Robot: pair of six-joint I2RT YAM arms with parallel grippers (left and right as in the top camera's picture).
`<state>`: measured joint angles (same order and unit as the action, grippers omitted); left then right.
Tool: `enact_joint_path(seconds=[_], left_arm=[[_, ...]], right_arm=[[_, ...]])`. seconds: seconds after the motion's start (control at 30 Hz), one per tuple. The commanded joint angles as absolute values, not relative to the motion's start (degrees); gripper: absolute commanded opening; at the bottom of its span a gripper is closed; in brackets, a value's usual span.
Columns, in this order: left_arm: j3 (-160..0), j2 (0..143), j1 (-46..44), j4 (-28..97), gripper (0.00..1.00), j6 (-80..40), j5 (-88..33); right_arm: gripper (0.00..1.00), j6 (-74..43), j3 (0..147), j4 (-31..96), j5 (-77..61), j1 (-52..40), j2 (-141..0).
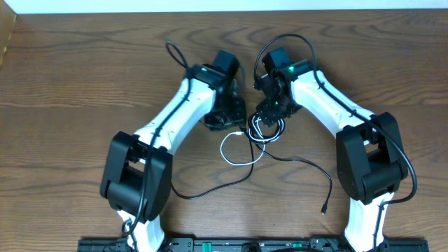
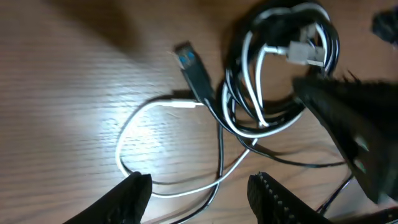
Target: Untangle cables
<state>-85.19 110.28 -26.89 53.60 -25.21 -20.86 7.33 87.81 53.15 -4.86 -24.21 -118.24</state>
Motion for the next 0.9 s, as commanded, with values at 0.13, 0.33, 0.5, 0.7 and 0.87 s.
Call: enact_joint_path(seconds=[0.13, 0.33, 0.5, 0.7, 0.87], left_arm=[[-83.02, 111.35, -31.46, 51.79, 0.55, -31.73, -10.52], [-78.11, 111.35, -32.21, 45.28, 0.55, -40.32, -3.99], [-73.63, 111.35, -32.23, 35.53, 0.55, -40.86, -4.01], [-72.10, 111.35, -32.23, 34.68, 0.42, -40.84, -4.01], [-71.29, 111.35, -32.23, 39.90, 0.33, -40.75, -3.99]], right_arm=[[0.66, 7.22, 83.31, 48.64, -5.52, -23.09, -118.10], [0.55, 4.27, 79.24, 42.74, -5.52, -21.30, -118.10], [0.37, 2.44, 77.91, 41.34, -5.54, -20.43, -118.10], [0.28, -2.50, 77.89, 40.99, -3.29, -19.73, -118.10], [0.25, -5.54, 77.89, 39.11, -3.46, -18.33, -118.10]])
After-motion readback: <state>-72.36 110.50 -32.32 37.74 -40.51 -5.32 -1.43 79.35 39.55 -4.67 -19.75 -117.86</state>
